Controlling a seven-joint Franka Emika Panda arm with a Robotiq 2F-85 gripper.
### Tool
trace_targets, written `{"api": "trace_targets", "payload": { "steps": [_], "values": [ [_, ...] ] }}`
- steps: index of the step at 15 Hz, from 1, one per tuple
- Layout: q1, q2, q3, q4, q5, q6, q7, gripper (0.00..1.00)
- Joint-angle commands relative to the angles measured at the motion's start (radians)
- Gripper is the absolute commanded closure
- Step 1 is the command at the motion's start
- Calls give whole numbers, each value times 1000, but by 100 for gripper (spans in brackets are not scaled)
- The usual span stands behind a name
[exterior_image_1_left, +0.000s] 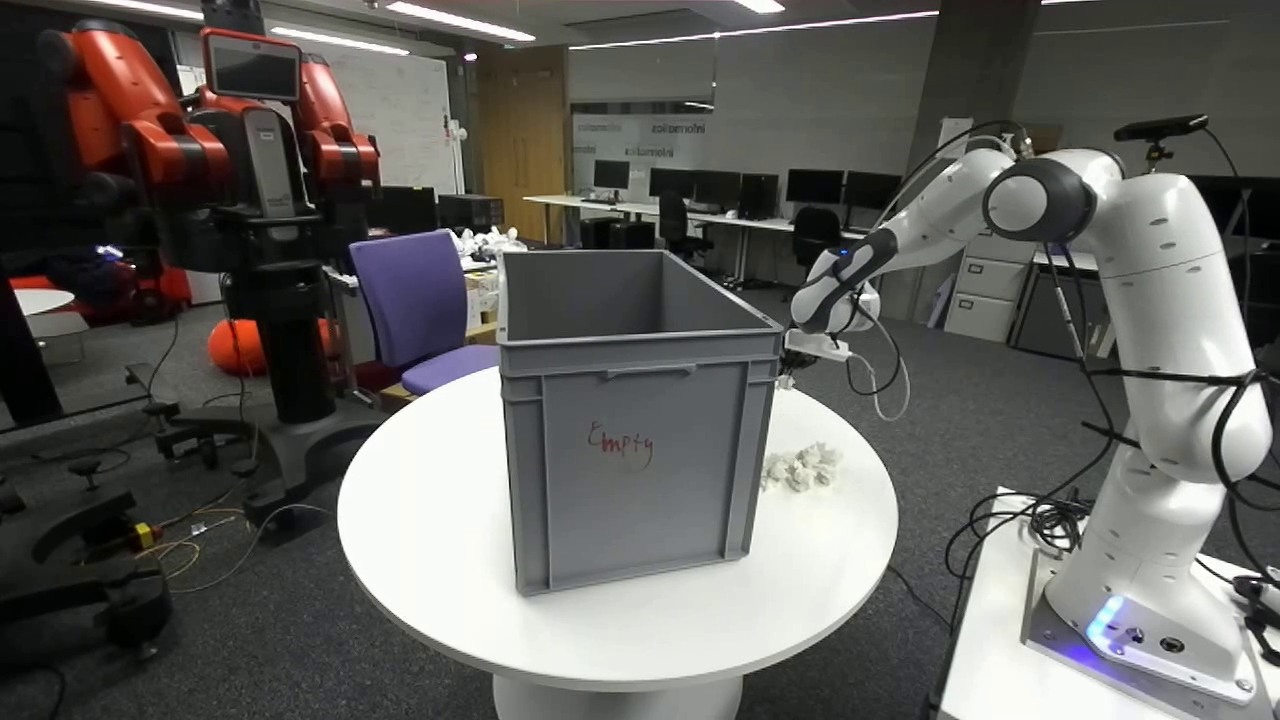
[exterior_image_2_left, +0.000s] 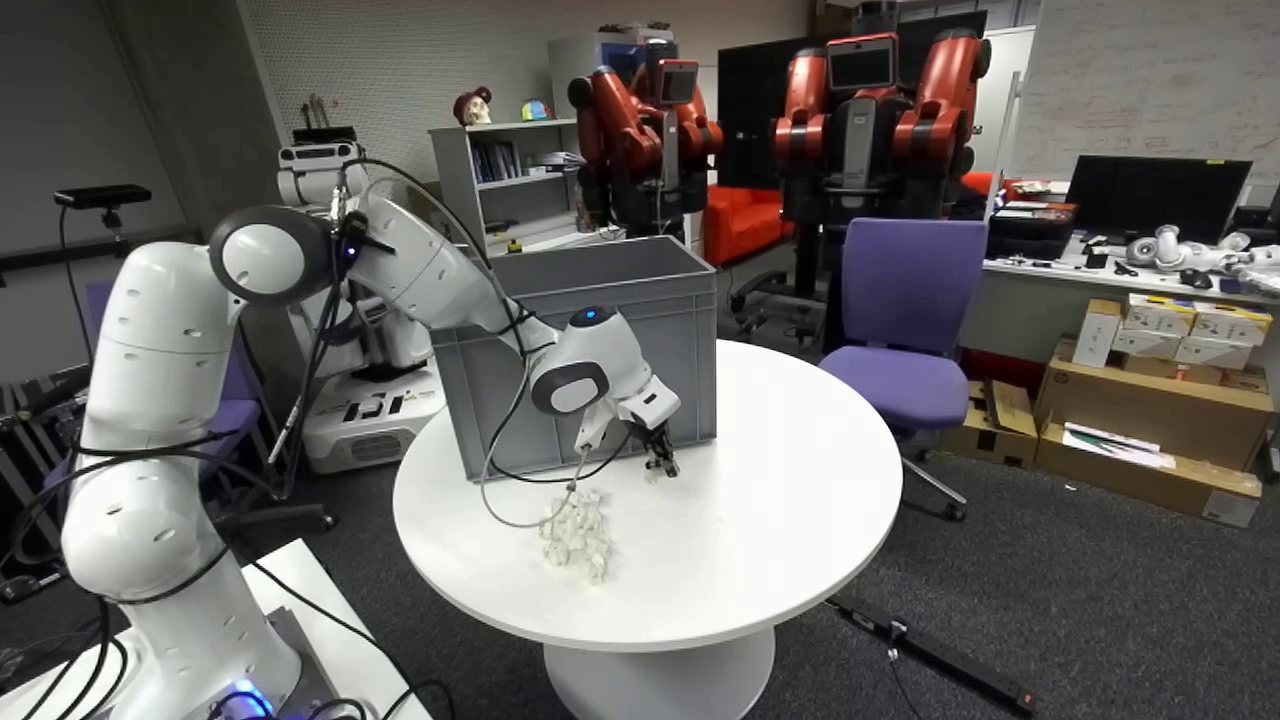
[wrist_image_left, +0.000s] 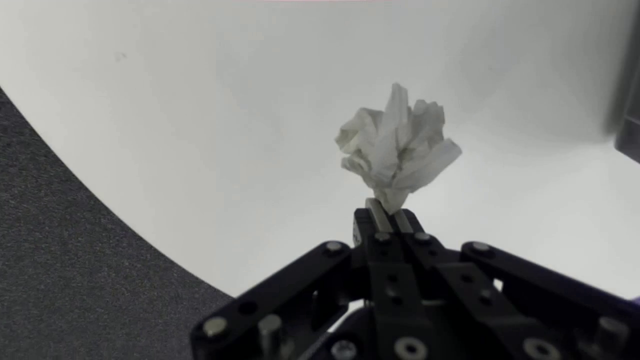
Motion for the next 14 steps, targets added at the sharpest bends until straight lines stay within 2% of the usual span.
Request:
{"api": "trace_targets", "payload": {
  "steps": [1,5,6,9,11,14],
  "values": [
    [-16,-195,12,-79,21,-31,13,100],
    [8,-375,13,-130,7,-15,77,100],
    [32,-423,1,-144,0,-14,95,100],
    [68,-543,16,-177,-67,3,199,100],
    [85,-611,46,-198,-126,18,282,100],
    [87,-685,133,-219,-250,33,437,100]
  ]
}}
